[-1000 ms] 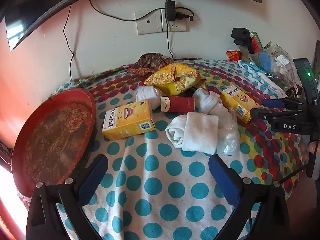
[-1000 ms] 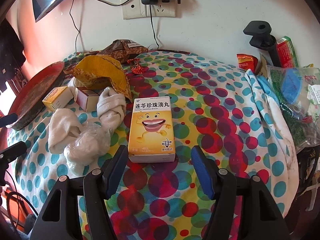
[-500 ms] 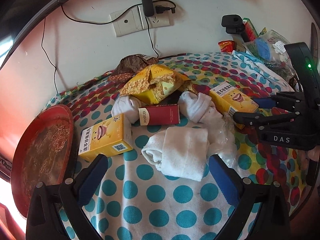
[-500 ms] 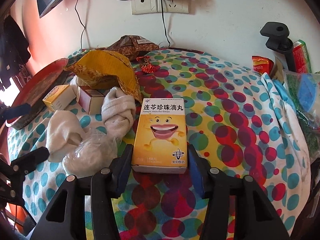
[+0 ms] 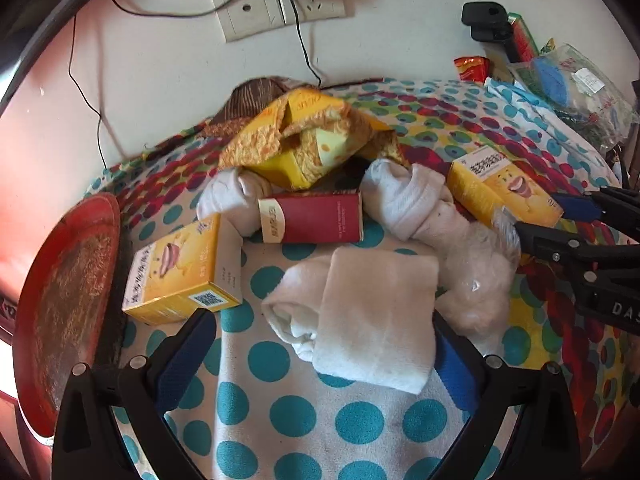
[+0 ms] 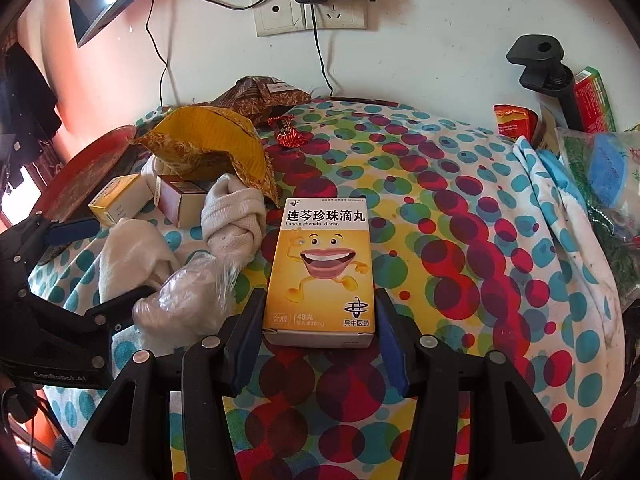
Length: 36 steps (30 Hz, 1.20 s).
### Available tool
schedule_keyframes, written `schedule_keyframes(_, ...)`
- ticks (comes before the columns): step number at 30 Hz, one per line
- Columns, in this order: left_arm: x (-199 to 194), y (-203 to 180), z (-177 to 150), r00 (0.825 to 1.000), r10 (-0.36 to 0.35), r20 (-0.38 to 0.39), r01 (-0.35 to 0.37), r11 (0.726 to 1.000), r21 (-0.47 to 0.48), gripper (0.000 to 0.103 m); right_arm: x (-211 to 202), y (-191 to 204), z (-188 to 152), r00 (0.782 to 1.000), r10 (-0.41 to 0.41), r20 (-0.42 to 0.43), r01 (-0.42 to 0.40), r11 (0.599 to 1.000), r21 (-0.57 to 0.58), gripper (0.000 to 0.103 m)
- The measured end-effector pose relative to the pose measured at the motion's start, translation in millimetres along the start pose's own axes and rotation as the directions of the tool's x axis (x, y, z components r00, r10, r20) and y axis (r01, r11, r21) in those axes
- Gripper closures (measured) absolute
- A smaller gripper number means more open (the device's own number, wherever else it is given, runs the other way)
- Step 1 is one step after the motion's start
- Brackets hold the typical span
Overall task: Organize objects
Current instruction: 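Close the left tool on the white folded towel, then carry the white towel onto the red tray and open the left tool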
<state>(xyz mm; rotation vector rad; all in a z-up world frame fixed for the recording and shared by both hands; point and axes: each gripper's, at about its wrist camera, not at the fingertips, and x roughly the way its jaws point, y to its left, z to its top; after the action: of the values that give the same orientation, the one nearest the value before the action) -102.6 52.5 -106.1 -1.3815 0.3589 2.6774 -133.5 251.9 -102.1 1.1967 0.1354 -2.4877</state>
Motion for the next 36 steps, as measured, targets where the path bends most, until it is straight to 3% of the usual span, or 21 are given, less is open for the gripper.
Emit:
schedule_keyframes(2,1.6,-2.3,-0.3,1.0,0.002,0.0,-0.002,1.0,0.012,0.001,0.5,0.1,0.0,1.0,-0.006,0.0,0.006,1.0,0.0,0.054)
schedule_keyframes(4,-1.2,-8.0,-0.8,1.0,-0.004,0.02,0.003,0.999,0.05,0.017,-0.2,-1.4,0.2,1.0,-0.01,0.004,0.01,1.0,0.011,0.054)
schedule_keyframes(5,-1.7,-10.8,0.0,0.999,-0.024,0.021,0.023,0.997,0.069,0.038,0.1,-1.2,0.4,1.0,-0.003,0.002,0.003,1.0,0.017,0.054)
schedule_keyframes(6,-2.6,-13.0,-0.2,0.999,-0.045,0.014,0.044,0.996,0.082,0.052,-0.4,-1.8,0.1,1.0,0.003,0.002,-0.003,1.0,0.021,0.054)
schedule_keyframes(9,-7.5,-20.4,1.1,0.999,-0.029,0.015,0.027,0.993,0.114,0.059,-5.6,-1.4,-0.5,1.0,-0.001,0.013,0.0,1.0,0.025,0.054)
schedule_keyframes(21,-56.0,11.6,-2.1,0.995,-0.063,0.078,0.06,0.997,0.044,0.064,-36.7,16.2,-0.3,0.997,-0.04,0.059,0.04,0.999,0.012,0.054)
schedule_keyframes(28,-81.3,63.7,-12.5,0.995,0.009,0.099,-0.006,0.999,-0.035,0.064,-51.8,31.2,-0.8,0.995,-0.062,0.08,0.063,0.998,-0.014,0.054)
schedule_keyframes(36,-85.6,159.5,-24.1,0.987,0.145,0.075,-0.133,0.98,-0.145,0.064,-58.4,38.6,-3.6,0.993,-0.09,0.079,0.092,0.996,-0.012,0.054)
